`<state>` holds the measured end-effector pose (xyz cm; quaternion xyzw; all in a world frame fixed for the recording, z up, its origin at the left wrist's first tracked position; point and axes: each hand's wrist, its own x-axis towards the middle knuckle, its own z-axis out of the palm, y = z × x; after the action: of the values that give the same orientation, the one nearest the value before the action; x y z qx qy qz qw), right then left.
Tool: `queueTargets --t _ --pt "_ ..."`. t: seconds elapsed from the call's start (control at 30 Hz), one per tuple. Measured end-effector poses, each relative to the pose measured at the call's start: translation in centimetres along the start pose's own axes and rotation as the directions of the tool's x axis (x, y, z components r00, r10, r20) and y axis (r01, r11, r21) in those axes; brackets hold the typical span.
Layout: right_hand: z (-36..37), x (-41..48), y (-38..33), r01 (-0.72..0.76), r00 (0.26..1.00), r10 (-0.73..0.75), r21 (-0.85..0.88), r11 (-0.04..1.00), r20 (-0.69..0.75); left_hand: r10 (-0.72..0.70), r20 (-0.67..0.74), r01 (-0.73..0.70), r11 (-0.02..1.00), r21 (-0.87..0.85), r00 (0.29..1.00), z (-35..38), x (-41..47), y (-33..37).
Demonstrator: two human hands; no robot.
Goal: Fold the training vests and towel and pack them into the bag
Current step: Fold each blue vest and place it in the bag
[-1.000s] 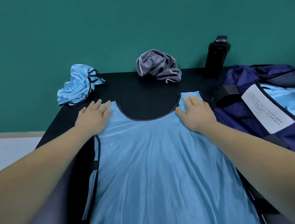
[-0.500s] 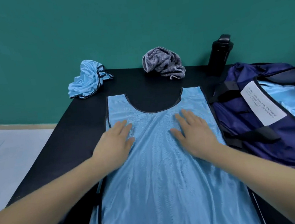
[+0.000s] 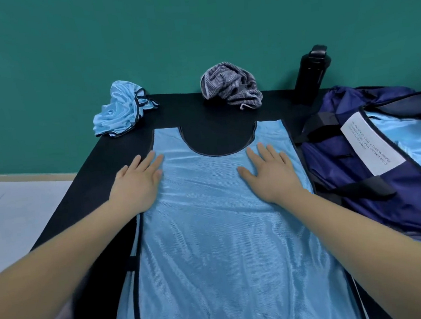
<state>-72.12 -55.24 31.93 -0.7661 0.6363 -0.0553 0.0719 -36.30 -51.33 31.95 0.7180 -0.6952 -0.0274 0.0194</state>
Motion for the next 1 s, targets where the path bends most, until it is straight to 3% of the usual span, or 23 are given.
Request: queueTargets --t 0.23,0.37,0.47,0.77,1.0 --pt "-0.5 1.7 0.4 0.010 0.999 -0.010 -0.007 1.000 0.044 -0.018 0.033 0.020 0.998 -0.058 0.999 -0.8 0.5 0.1" --pt "-2.3 2.8 1.5 0.046 0.992 -0.046 -0.004 0.999 -0.121 -0.062 -0.044 0.044 0.944 -0.328 0.997 -2.6 1.2 -0.4" --pt "-4.4 5.4 2.4 -0.019 0.980 0.011 -0.038 0.999 -0.196 -0.065 -0.143 0.012 0.938 -0.347 0.988 -3.8 3.7 -1.3" --pt "-7.2 15.0 5.6 -0.122 0.993 0.122 0.002 0.993 -0.003 -0.032 -0.217 -0.034 0.955 -0.295 0.976 -3.7 14.0 -2.2" --pt "-7.3 19.0 6.4 -0.124 0.988 0.127 -0.040 0.991 0.088 0.050 -0.012 -0.051 0.980 -0.193 0.999 -4.1 18.9 -2.1"
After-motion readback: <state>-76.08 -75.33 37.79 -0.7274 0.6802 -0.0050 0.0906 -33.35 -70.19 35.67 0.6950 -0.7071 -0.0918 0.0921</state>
